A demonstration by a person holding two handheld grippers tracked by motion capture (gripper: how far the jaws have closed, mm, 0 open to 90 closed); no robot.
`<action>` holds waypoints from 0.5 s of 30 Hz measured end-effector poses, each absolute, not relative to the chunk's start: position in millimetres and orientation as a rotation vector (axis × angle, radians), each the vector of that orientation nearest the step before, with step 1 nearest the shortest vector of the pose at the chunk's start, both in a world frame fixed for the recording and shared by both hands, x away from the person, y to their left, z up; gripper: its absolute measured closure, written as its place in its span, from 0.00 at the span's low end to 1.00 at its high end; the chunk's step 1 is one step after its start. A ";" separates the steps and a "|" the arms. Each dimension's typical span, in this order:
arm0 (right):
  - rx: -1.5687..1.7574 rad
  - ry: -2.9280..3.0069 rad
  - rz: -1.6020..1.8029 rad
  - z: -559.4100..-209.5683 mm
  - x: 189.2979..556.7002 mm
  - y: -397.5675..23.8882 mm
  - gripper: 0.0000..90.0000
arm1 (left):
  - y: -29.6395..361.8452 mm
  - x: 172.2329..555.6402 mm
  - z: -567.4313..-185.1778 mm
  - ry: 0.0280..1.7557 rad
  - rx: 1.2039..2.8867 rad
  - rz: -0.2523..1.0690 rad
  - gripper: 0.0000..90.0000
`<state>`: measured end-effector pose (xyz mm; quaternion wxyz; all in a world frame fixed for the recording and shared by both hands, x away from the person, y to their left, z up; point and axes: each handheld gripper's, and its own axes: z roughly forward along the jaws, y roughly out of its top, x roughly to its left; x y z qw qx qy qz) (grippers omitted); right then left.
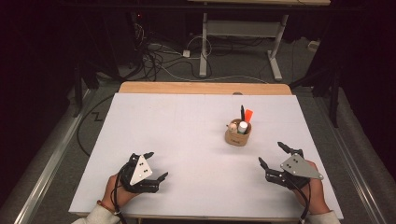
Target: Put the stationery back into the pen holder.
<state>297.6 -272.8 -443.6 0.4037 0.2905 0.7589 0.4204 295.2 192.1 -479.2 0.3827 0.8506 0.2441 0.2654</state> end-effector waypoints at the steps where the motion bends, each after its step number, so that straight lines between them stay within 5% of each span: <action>1: 0.726 1.920 1.060 -445.1 296.8 -274.1 0.25 | 192.1 295.3 -479.2 0.622 2.169 0.679 0.18; 15: 0.802 1.966 1.044 -473.0 288.3 -298.3 0.25 | 192.6 296.1 -479.5 0.623 2.164 0.681 0.18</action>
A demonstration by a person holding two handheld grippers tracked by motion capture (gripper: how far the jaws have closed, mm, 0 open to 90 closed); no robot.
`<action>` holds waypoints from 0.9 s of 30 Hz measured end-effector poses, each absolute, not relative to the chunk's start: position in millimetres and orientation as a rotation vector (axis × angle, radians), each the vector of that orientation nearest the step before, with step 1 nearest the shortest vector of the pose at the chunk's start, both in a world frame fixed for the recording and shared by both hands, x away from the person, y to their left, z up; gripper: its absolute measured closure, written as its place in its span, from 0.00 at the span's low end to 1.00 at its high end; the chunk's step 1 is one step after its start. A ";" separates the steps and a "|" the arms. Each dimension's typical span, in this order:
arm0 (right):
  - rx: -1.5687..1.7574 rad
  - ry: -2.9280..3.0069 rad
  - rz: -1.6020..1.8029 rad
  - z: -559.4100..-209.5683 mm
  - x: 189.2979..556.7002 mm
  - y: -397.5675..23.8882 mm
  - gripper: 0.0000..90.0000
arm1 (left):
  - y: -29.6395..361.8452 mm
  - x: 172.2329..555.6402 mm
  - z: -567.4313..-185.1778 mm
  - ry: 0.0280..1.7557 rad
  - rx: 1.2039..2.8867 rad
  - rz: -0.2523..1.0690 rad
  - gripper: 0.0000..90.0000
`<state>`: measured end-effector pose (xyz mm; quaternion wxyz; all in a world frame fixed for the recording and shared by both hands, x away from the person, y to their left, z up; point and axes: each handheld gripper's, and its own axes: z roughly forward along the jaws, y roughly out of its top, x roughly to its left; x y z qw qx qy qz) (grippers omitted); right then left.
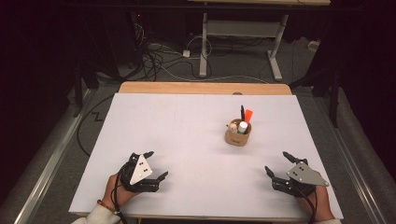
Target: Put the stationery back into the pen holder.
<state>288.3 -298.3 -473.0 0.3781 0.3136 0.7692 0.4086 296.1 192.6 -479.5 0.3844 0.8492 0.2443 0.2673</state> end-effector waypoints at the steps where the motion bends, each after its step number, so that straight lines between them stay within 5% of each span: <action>1: 0.801 1.971 1.043 -474.6 288.6 -298.9 0.25 | 192.8 296.0 -479.7 0.623 2.166 0.683 0.18; 27: 0.776 1.949 1.080 -468.7 286.3 -294.2 0.25 | 190.5 293.2 -480.0 0.604 2.188 0.689 0.18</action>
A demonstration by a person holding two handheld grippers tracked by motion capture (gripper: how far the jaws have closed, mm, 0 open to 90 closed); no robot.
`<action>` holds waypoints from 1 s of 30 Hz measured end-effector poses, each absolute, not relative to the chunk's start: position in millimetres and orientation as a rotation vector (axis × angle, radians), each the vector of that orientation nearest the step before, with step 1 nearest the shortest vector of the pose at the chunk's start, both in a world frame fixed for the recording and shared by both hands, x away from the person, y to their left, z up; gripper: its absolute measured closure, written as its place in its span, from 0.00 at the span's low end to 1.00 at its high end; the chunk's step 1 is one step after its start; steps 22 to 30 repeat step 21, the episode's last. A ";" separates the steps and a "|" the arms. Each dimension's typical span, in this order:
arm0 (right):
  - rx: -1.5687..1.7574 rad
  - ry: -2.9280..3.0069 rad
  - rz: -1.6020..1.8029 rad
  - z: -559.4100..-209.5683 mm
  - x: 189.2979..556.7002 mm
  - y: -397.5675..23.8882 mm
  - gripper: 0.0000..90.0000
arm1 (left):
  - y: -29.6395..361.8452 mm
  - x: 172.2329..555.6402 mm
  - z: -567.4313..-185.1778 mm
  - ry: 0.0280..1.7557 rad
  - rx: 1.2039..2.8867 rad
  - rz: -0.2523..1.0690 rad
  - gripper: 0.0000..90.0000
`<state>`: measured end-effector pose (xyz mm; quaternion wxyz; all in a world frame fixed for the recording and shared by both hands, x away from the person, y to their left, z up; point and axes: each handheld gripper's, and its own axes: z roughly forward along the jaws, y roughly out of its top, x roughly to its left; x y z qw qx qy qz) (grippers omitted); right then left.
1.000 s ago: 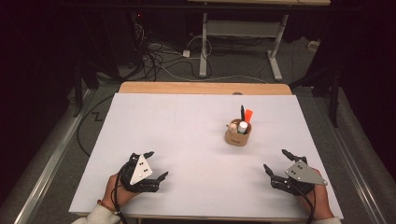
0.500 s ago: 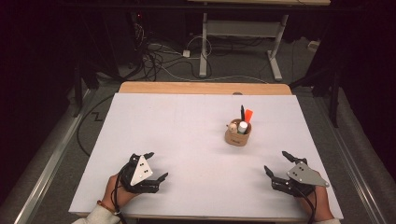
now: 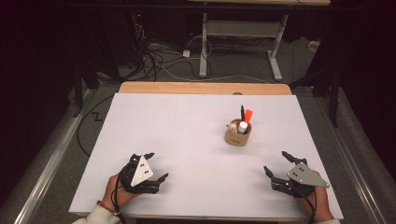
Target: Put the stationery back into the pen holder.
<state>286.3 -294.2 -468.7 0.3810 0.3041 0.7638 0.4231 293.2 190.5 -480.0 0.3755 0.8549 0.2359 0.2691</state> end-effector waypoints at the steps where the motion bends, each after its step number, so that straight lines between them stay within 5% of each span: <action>1: 0.776 1.948 1.082 -468.6 286.3 -294.0 0.25 | 190.6 293.1 -480.0 0.605 2.187 0.689 0.18; 30: 0.771 1.964 1.085 -470.9 290.2 -293.0 0.25 | 190.6 296.7 -480.1 0.626 2.184 0.695 0.18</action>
